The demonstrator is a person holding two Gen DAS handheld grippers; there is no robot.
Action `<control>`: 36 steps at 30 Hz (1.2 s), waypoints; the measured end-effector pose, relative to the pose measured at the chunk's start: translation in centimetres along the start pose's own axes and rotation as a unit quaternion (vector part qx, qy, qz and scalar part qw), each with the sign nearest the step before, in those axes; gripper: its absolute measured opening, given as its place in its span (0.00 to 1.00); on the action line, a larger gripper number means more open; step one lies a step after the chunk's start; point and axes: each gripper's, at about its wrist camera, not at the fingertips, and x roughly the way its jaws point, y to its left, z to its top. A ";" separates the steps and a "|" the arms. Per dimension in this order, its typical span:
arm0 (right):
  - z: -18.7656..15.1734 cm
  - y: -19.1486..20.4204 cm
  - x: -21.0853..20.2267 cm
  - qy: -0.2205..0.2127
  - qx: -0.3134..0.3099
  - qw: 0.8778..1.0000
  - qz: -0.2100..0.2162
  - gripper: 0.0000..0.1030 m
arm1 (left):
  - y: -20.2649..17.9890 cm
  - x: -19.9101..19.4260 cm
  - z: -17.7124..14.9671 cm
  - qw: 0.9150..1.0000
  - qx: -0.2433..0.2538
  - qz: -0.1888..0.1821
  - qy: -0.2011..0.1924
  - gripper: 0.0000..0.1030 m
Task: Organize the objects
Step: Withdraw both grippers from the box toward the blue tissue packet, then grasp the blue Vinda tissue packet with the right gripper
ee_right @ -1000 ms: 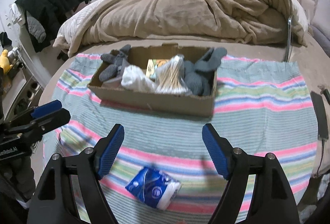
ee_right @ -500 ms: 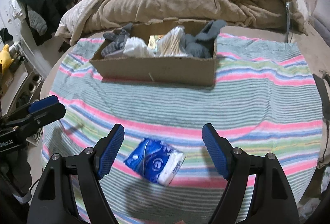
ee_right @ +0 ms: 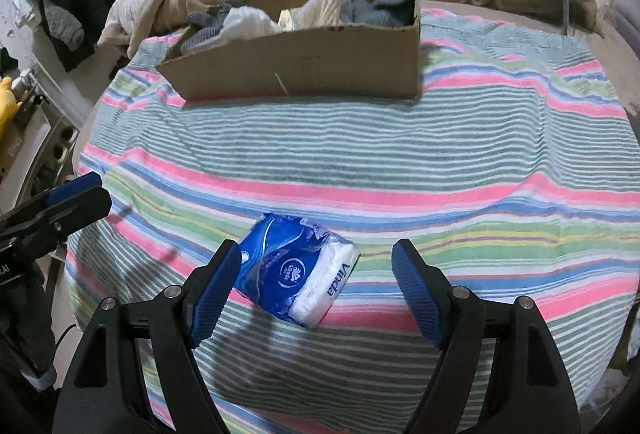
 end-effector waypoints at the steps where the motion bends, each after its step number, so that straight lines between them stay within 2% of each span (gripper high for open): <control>1: 0.0 0.1 0.1 0.001 0.000 1.000 0.001 0.77 | 0.1 0.1 -0.1 1.000 0.000 0.000 0.001 0.71; 3: -0.1 0.3 0.3 0.005 -0.002 1.000 -0.001 0.71 | 0.2 0.3 -0.3 1.000 -0.001 -0.001 0.004 0.71; 6: -0.2 0.6 0.8 0.017 -0.008 1.000 -0.001 0.51 | 0.5 0.6 -0.5 1.000 -0.004 -0.003 0.009 0.71; 12: -0.4 1.5 1.6 0.028 -0.020 0.999 0.008 0.37 | 0.9 1.2 -0.8 1.000 -0.008 -0.005 0.016 0.71; 19: -0.3 1.3 1.8 0.025 -0.021 0.999 0.021 0.16 | 1.2 1.6 -0.7 1.000 -0.010 -0.006 0.019 0.71; 22: -0.2 1.4 1.6 0.019 -0.026 0.999 0.024 0.12 | 1.2 1.8 -0.6 1.000 -0.009 -0.007 0.020 0.71; 36: 2.4 1.9 -1.2 -0.026 -0.049 0.998 0.017 0.08 | 2.0 1.8 0.9 1.000 -0.014 -0.001 0.013 0.71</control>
